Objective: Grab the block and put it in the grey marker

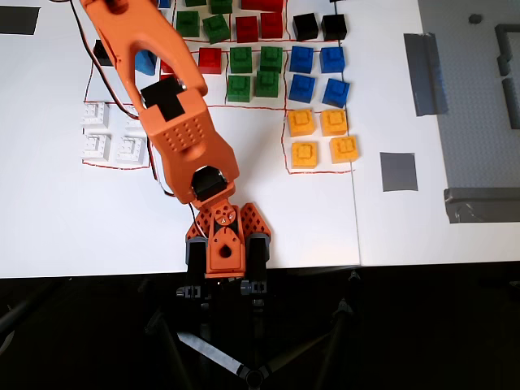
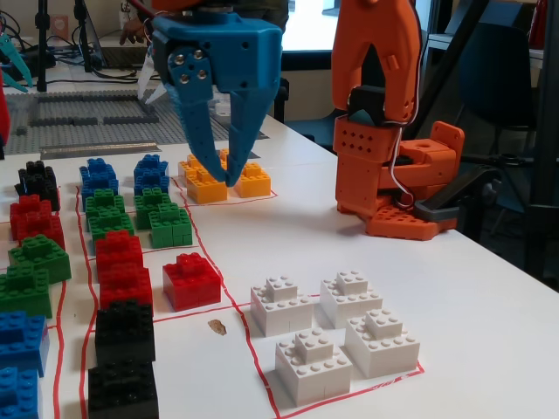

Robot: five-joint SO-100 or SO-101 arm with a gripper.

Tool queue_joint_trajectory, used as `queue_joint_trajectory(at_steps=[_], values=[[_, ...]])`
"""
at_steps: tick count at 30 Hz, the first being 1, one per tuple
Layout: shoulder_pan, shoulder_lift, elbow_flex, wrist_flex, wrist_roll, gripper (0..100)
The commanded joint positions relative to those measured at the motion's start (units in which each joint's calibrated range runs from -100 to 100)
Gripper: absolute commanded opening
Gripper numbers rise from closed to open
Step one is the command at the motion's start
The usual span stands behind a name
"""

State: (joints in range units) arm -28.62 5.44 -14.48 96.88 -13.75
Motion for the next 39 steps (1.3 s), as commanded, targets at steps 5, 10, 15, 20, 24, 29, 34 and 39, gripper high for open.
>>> queue_joint_trajectory(at_steps=[5, 10, 15, 20, 24, 29, 34, 39], values=[[-5.1, -6.0, -4.2, -9.6, -1.8, 0], [-9.4, -4.1, -4.1, -13.0, -2.5, 0], [-14.4, -1.5, -4.9, -16.2, -2.9, 0], [-16.1, 3.9, -9.3, -18.8, -3.3, 0], [-16.4, 6.1, -8.8, -20.2, -3.7, 3], [-16.0, 6.4, -7.9, -21.5, -4.1, 15], [-14.9, 6.6, -7.9, -22.7, -4.3, 23], [-14.0, 6.6, -6.4, -24.0, -4.6, 23]])
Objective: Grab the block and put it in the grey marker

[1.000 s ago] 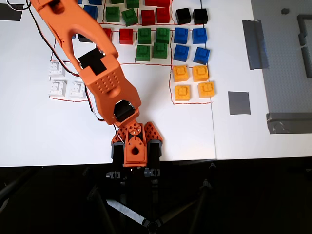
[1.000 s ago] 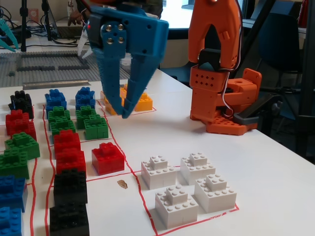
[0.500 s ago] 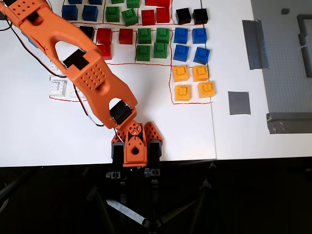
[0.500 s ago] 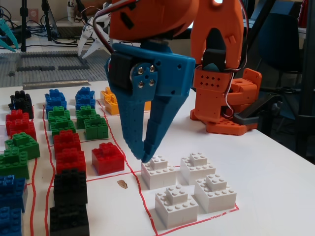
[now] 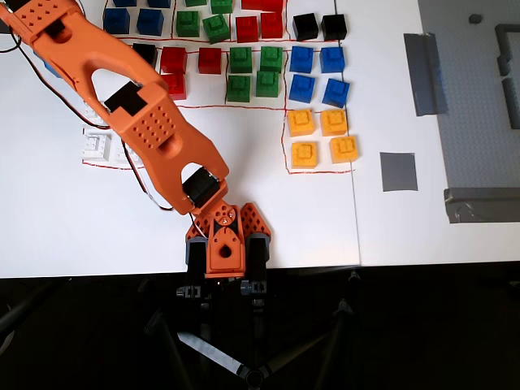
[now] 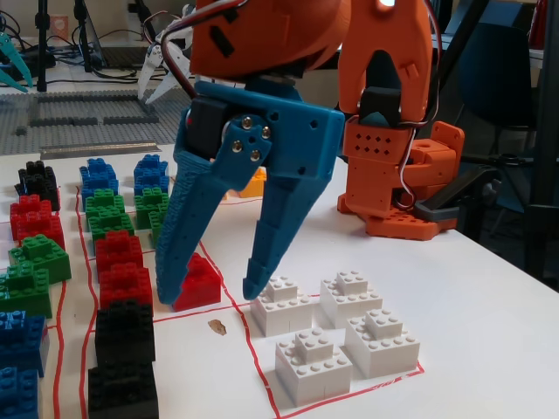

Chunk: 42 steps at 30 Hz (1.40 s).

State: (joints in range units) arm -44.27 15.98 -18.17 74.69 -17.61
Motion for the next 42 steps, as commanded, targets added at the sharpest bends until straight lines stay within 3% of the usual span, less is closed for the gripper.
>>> queue_joint_trajectory(at_steps=[1, 22, 42], values=[[1.8, -4.1, -2.0, -2.4, -0.7, 23], [5.0, 2.2, -0.6, -10.8, 0.3, 30], [8.0, 9.2, -3.3, -12.5, 2.5, 31]])
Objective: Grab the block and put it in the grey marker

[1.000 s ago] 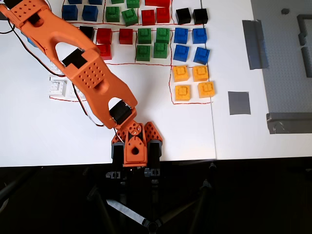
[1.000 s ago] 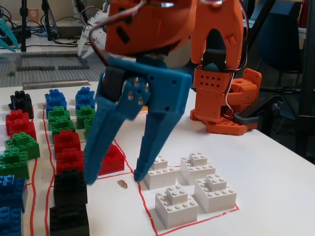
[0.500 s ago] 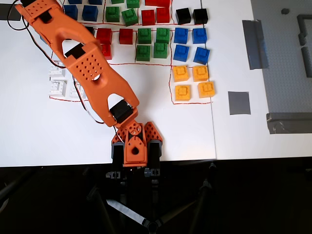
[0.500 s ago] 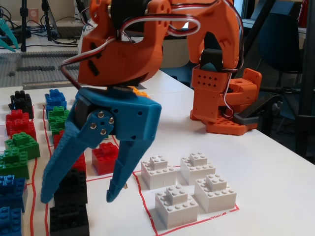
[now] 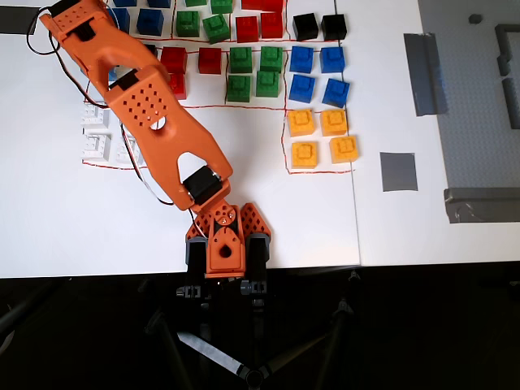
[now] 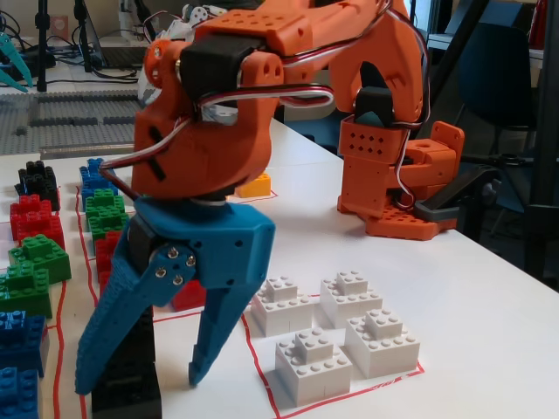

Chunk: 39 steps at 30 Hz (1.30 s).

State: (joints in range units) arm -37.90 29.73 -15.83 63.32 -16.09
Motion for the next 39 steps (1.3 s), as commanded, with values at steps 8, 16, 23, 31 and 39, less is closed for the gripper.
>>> queue_joint_trajectory(at_steps=[8, 16, 23, 31, 39], values=[[1.3, -2.4, -7.2, -1.1, 1.4, 31], [1.2, -1.8, -7.2, -1.1, 2.1, 31], [1.3, -1.8, -7.2, -1.0, 2.4, 25], [1.3, -2.0, -6.8, -1.0, 2.7, 18], [1.5, -3.9, -4.7, -0.9, 3.3, 0]])
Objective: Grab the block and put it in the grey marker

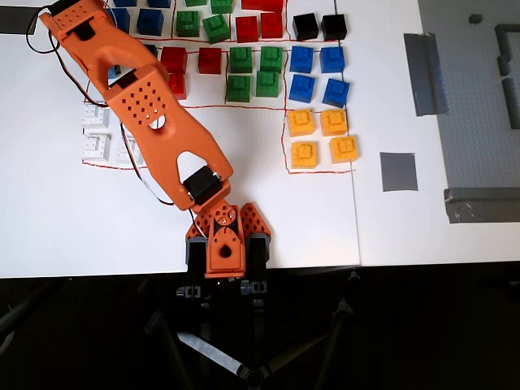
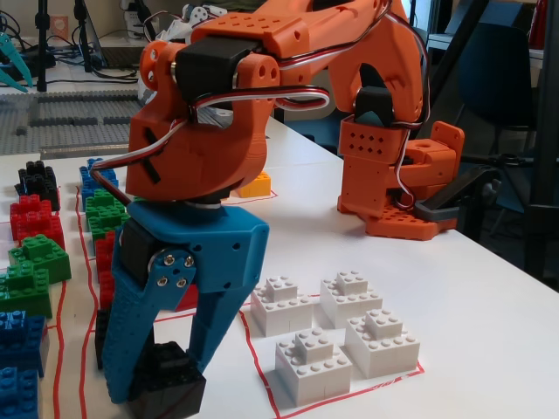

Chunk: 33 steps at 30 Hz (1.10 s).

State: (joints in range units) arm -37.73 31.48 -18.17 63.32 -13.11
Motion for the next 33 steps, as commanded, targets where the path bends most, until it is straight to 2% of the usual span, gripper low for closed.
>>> queue_joint_trajectory(at_steps=[1, 10, 21, 25, 33], values=[[1.5, -6.2, -1.9, -0.9, 0.0, 0], [1.8, -17.3, -2.4, 10.0, 0.9, 0], [3.8, -33.0, -6.2, 29.1, 7.0, 0], [11.5, -36.9, -2.1, 34.0, 9.8, 0], [37.7, -46.7, 12.5, 35.9, 19.5, 0]])
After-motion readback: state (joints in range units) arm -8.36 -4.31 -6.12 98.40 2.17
